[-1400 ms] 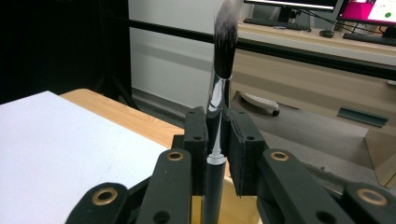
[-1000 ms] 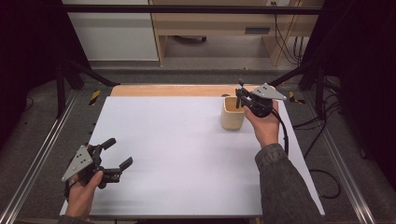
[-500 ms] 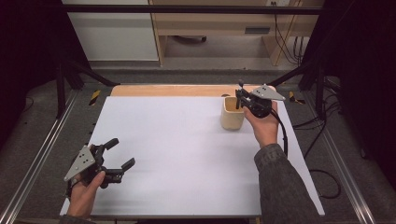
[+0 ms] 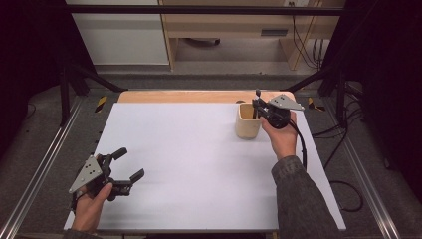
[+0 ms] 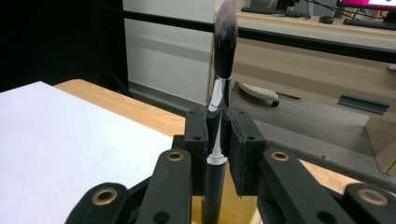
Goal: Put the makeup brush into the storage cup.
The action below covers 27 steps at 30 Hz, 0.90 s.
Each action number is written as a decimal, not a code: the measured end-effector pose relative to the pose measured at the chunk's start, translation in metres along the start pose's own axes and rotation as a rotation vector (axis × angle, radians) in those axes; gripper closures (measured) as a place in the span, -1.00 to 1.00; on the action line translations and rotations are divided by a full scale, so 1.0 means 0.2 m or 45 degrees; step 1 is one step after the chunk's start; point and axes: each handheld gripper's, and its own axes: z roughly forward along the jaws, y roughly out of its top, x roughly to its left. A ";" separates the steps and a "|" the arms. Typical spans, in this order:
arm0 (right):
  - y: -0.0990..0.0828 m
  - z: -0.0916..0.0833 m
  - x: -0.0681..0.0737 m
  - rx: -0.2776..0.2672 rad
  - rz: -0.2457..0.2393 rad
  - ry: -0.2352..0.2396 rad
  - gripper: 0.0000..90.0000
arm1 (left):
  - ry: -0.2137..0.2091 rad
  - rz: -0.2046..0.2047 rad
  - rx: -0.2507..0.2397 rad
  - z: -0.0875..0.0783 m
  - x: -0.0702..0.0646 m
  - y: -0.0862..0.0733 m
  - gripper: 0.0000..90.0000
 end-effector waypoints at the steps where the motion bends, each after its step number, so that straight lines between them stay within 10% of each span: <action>1: 0.00 0.00 0.00 0.003 0.002 0.000 0.75 | -0.001 0.000 -0.001 0.00 0.00 0.00 -0.91; 7: -0.03 0.00 0.00 0.016 0.009 0.005 0.73 | -0.001 0.000 0.002 0.00 0.00 0.00 -0.91; 14: -0.04 -0.02 0.00 0.027 0.066 -0.009 0.09 | -0.001 -0.001 0.001 0.00 0.00 0.00 -0.91; 27: -0.04 -0.08 0.01 0.000 0.076 0.019 -0.06 | -0.003 0.006 0.006 0.00 0.00 0.00 -0.91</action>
